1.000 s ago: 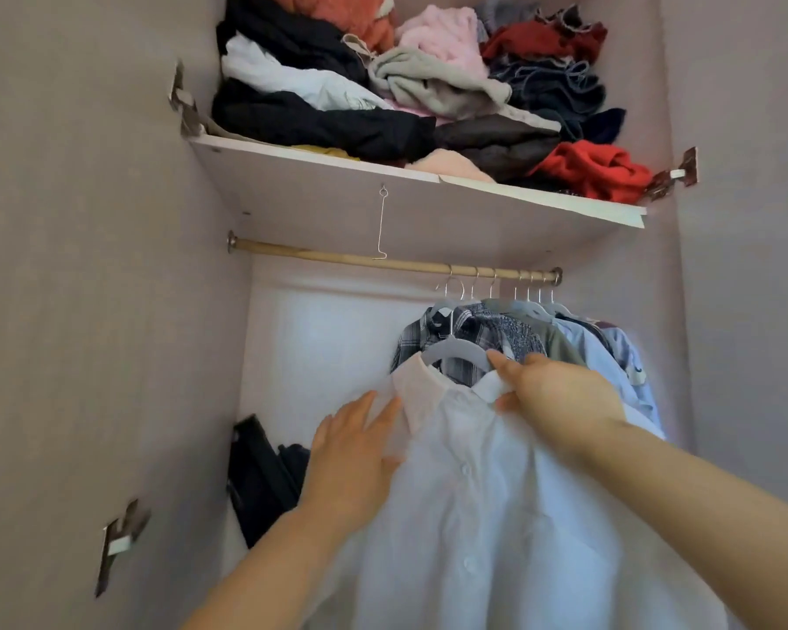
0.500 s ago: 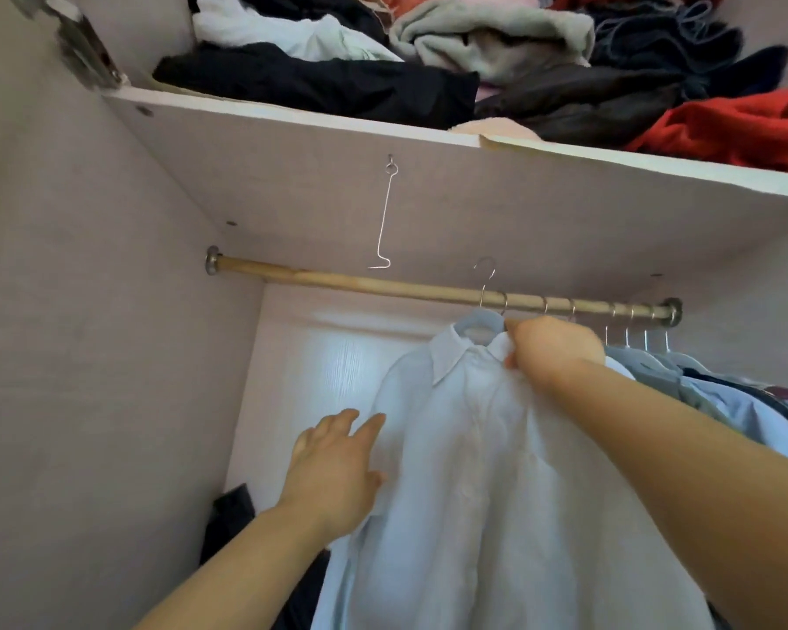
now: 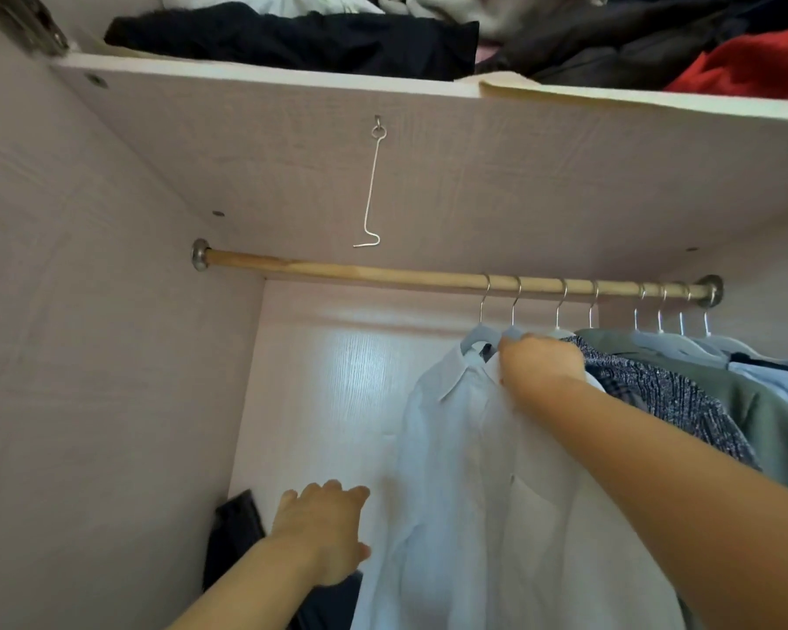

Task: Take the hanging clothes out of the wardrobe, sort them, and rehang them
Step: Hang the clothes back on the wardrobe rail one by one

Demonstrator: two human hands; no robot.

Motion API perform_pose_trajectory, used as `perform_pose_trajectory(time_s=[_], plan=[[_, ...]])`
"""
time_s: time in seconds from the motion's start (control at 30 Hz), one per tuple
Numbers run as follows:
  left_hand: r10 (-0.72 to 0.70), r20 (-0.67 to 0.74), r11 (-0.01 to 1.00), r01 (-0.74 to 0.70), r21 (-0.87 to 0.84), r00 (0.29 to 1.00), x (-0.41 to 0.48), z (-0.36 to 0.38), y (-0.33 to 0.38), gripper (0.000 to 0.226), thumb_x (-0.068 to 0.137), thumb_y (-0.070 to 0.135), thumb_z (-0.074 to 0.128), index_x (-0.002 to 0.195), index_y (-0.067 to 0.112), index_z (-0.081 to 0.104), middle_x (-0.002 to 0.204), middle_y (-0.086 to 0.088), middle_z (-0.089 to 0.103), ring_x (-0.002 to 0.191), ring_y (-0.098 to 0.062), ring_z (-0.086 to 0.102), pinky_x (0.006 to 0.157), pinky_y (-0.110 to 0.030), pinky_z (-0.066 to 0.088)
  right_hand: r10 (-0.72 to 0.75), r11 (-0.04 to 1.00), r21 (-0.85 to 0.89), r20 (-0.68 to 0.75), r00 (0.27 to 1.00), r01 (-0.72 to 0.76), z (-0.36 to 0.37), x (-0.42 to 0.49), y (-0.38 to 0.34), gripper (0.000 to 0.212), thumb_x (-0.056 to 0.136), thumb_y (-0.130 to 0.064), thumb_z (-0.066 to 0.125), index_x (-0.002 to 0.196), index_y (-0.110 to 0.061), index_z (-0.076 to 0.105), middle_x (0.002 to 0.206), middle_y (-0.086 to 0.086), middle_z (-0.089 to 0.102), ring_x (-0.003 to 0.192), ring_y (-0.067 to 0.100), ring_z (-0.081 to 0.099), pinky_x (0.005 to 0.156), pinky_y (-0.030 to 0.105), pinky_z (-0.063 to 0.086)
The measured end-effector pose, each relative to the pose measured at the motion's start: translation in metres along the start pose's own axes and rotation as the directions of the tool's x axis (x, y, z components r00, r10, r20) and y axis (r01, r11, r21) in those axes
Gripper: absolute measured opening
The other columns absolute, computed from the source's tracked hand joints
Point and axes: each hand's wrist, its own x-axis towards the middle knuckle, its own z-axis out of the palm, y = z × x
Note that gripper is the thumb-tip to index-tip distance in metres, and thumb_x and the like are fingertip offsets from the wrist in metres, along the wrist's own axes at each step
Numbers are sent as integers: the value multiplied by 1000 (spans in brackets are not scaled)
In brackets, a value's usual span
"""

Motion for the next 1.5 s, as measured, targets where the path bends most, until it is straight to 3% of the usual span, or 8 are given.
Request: perform_pose_trajectory(time_s=[0.27, 0.4, 0.63, 0.83, 0.97, 1.1, 1.27, 1.5], plan=[[-11, 158, 999, 16, -33, 987, -50, 25, -11, 61, 93, 44, 47, 147, 25, 24, 143, -4, 37, 130, -25, 35, 107, -38, 27, -28, 997, -70, 26, 999, 29, -15, -62, -7, 42, 90, -14, 49, 132, -15, 45, 134, 11, 35, 123, 31, 38, 80, 35, 42], [17, 197, 997, -3, -72, 980, -96, 30, -14, 58, 93, 42, 48, 145, 23, 29, 142, -4, 39, 129, -26, 37, 106, -41, 27, -73, 996, -48, 67, 995, 77, -23, -125, -13, 37, 90, -12, 47, 126, -17, 52, 132, 9, 33, 116, 29, 39, 70, 34, 38], [141, 308, 988, -113, -108, 941, -202, 54, -7, 59, 92, 45, 49, 143, 21, 32, 142, -3, 40, 127, -26, 40, 103, -42, 34, -132, 991, 52, 301, 944, 122, -28, -305, -26, 34, 93, -18, 47, 126, -20, 50, 126, 6, 41, 117, 26, 42, 81, 34, 41], [366, 369, 928, -308, -209, 854, -315, 76, 44, 48, 89, 44, 50, 131, 22, 43, 136, -2, 47, 120, -24, 46, 96, -39, 38, -8, 998, 48, 611, 791, -27, -43, -494, 1, 34, 93, -20, 47, 127, -21, 51, 124, 6, 45, 117, 26, 44, 89, 34, 39], [542, 456, 840, -465, -280, 706, -392, 82, 93, 65, 93, 48, 45, 148, 22, 20, 152, -1, 25, 137, -24, 28, 110, -39, 27, 127, 982, -6, 765, 632, -190, -76, -612, 40, 40, 93, -27, 47, 132, -21, 46, 130, 7, 44, 122, 27, 43, 98, 35, 38], [695, 425, 716, -612, -335, 580, -472, 78, 146, 60, 94, 46, 46, 145, 22, 27, 147, -3, 35, 132, -24, 35, 106, -38, 32, 296, 925, -114, 813, 501, -362, -129, -718, 81, 52, 93, -34, 48, 142, -28, 32, 133, 7, 42, 123, 28, 42, 99, 37, 38], [863, 356, 492, -758, -430, 358, -587, 58, 212, 55, 90, 45, 52, 139, 26, 36, 138, -2, 45, 123, -24, 45, 99, -37, 38, 536, 800, -320, 761, 365, -508, -217, -837, 122, 51, 93, -32, 48, 141, -25, 32, 132, 8, 44, 122, 28, 42, 96, 37, 38], [984, 179, 76, -880, -469, -11, -798, 2, 253, 55, 93, 46, 47, 142, 24, 32, 141, -4, 40, 127, -24, 42, 98, -35, 34, 802, 496, -538, 585, 122, -681, -390, -1012, 119, 48, 93, -34, 48, 138, -25, 35, 133, 9, 43, 122, 29, 43, 94, 38, 42]])
